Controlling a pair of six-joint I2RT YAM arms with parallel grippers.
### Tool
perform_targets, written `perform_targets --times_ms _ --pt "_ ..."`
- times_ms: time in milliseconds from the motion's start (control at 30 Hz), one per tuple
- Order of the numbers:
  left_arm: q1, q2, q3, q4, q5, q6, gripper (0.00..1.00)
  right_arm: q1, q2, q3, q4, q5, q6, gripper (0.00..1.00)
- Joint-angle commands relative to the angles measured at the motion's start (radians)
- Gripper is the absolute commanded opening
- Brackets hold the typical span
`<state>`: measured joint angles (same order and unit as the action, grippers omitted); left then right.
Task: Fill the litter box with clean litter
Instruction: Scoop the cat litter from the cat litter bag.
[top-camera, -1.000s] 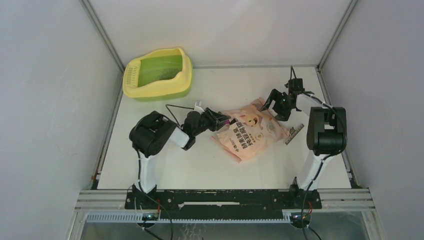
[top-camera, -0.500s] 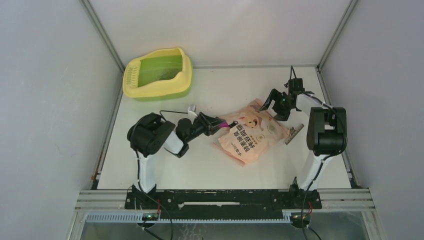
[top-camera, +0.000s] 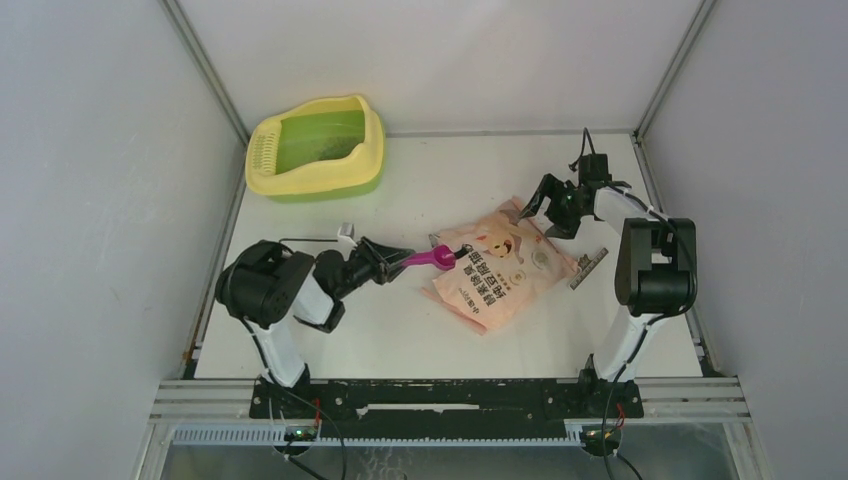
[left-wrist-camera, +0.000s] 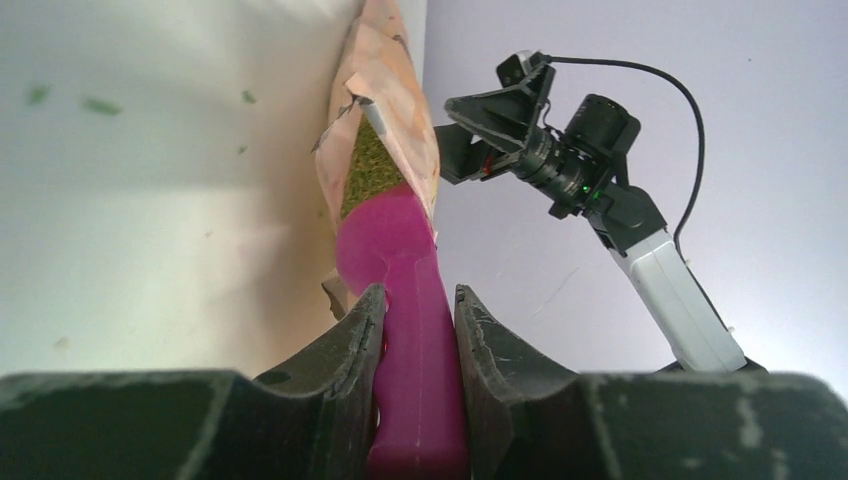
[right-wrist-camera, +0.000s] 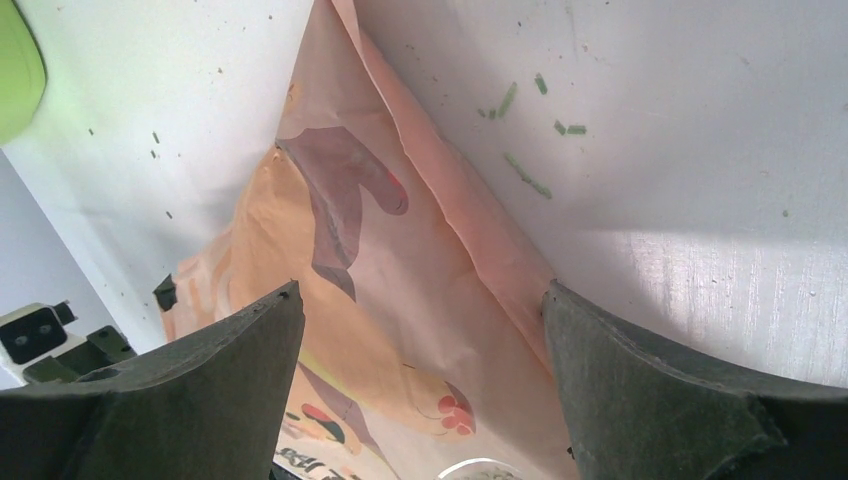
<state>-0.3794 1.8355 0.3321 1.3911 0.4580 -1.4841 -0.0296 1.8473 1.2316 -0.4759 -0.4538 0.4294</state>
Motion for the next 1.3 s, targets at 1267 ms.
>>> perform_targets --times_ms 1267 --pt "-0.070 0.026 0.096 -0.112 -0.124 0.076 0.03 -0.066 -0.001 0.025 0.025 0.036 0.035 0.95"
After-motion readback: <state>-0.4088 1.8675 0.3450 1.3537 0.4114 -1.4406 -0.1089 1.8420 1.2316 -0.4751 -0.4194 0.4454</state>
